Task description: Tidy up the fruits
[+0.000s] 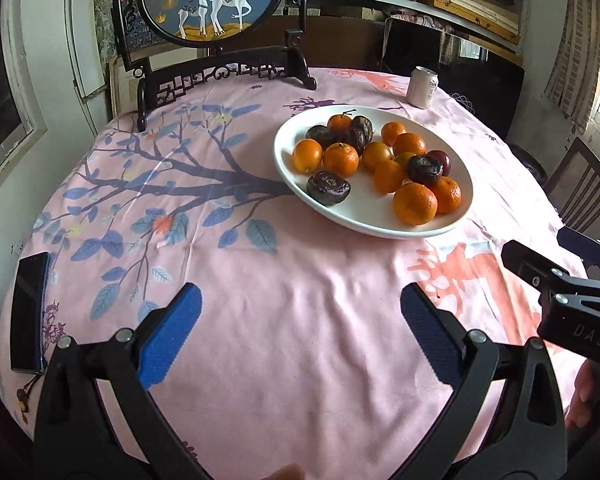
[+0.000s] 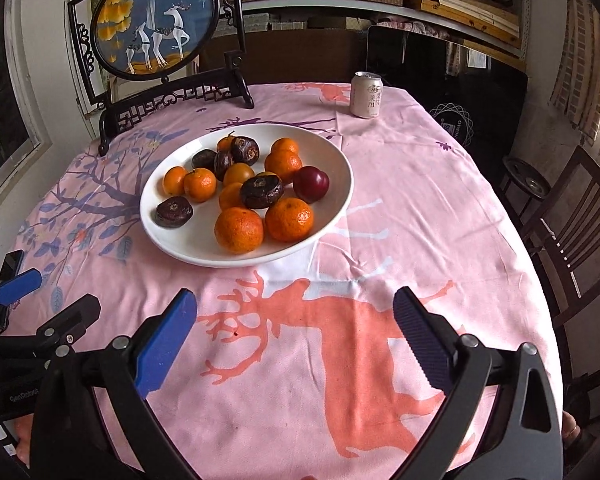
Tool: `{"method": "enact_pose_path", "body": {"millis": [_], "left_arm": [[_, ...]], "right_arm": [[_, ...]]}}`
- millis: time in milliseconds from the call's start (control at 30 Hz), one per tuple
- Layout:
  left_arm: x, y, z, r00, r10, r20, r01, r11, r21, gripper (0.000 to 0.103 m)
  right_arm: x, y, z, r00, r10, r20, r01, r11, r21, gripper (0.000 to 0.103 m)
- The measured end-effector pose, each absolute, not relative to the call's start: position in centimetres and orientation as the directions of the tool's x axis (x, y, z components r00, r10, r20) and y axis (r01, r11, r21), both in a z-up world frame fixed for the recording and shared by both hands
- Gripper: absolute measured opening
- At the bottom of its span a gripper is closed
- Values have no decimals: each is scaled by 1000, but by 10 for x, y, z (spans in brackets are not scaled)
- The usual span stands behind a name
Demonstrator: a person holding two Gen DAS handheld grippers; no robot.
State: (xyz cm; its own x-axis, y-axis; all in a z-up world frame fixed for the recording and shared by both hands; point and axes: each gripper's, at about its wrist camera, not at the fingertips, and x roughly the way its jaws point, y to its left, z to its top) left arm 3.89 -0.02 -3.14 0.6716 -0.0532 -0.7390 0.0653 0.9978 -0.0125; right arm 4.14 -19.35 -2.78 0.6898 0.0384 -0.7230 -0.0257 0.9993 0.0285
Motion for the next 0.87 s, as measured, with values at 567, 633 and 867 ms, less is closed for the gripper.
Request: {"method": "enact_pose_path", "body": {"millis": [567,633,867], "left_arm": [[41,4,-28,677,-31,-736,44,999,-2,101],[41,3,-29,669,-34,-743,47,999,-3,101],[41,4,-30,662,-44,-748,43,999,-21,101]], "right_arm": [[40,-195,-23,692,40,-720,-23,999,34,99],[39,-196,-22,693,41,-720,-22,999,37,99],[40,-196,-21,692,43,-721,-21,999,39,99]]}}
